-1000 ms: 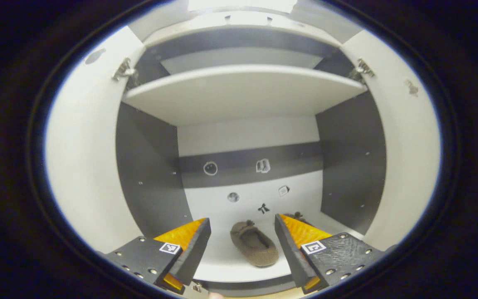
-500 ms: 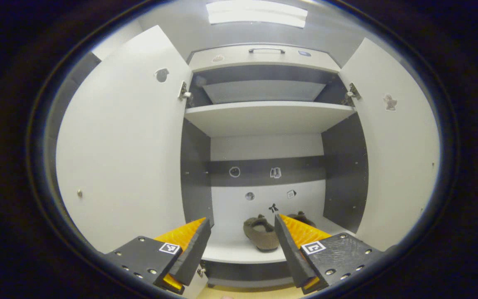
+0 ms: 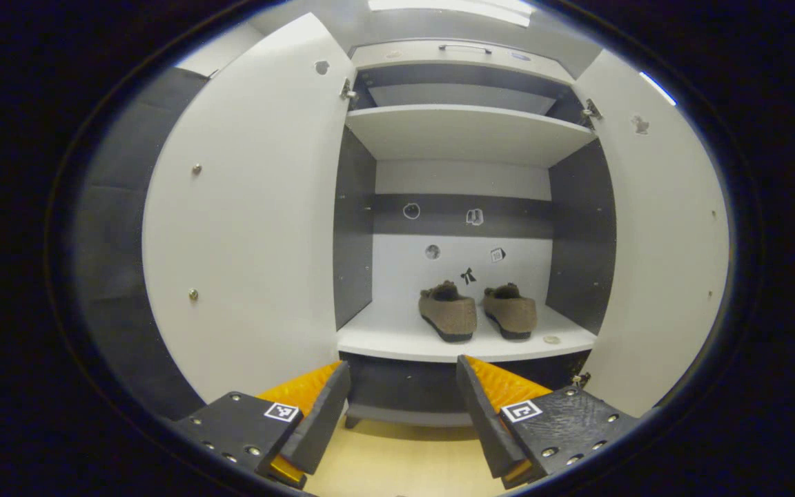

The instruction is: Grab one shoe with the right hand and put it into the shoe cabinet, grab the other shoe with the left hand and put it into the shoe cabinet; then close the right door with the right hand and the left door with the left hand.

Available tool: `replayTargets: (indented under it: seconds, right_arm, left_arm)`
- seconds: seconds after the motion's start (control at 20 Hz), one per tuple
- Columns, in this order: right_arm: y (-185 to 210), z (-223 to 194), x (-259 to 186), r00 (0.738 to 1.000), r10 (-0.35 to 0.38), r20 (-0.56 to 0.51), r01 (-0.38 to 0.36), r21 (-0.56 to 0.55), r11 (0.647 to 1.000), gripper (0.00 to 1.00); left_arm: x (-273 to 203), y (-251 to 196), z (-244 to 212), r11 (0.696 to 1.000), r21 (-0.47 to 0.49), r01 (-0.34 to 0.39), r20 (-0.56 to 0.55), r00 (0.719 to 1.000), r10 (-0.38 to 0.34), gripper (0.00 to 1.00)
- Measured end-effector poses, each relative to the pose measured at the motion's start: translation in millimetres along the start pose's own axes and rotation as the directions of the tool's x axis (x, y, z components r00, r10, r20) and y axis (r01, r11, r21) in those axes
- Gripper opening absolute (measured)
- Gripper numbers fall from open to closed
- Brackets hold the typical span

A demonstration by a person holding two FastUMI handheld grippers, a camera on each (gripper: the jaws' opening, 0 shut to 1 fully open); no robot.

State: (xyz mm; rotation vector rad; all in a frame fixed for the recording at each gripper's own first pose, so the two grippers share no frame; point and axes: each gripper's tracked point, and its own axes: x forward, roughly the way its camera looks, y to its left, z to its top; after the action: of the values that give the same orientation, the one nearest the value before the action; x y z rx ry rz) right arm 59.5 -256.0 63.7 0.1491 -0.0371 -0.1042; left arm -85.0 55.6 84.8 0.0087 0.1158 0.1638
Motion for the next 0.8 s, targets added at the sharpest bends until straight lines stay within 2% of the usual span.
replayTargets:
  seconds: [0.15, 0.2, 0.25, 0.4, 0.6, 0.8]
  right_arm:
    - [22, 2, 3, 0.997, 0.078, 0.010, -0.078, 0.009, 0.997, 0.98]
    - [22, 2, 3, 0.996, 0.088, 0.008, -0.088, -0.004, 0.996, 0.92]
    - [24, 3, 4, 0.995, 0.101, 0.004, -0.101, -0.019, 0.995, 0.96]
    - [31, 2, 2, 0.993, 0.120, -0.003, -0.120, -0.033, 0.992, 0.96]
    - [62, -9, 0, 0.983, 0.182, -0.011, -0.182, 0.036, 0.983, 0.96]
    - [96, -12, 8, 0.971, 0.239, -0.006, -0.237, 0.085, 0.968, 0.96]
  left_arm:
    - [-1, -1, 0, 0.999, 0.027, -0.040, -0.002, 0.999, 0.040, 0.91]
    - [-1, -3, 1, 0.999, 0.020, -0.032, -0.005, 0.999, 0.032, 0.90]
    - [-2, 1, -2, 1.000, 0.017, -0.027, -0.005, 1.000, 0.027, 0.86]
    - [-2, 0, -1, 0.999, 0.034, -0.019, 0.000, 1.000, 0.019, 0.94]
    - [-4, 1, -1, 1.000, 0.025, -0.017, 0.015, 1.000, 0.017, 0.93]
    - [-15, 8, -3, 0.999, 0.007, -0.051, 0.016, 0.999, 0.051, 0.90]
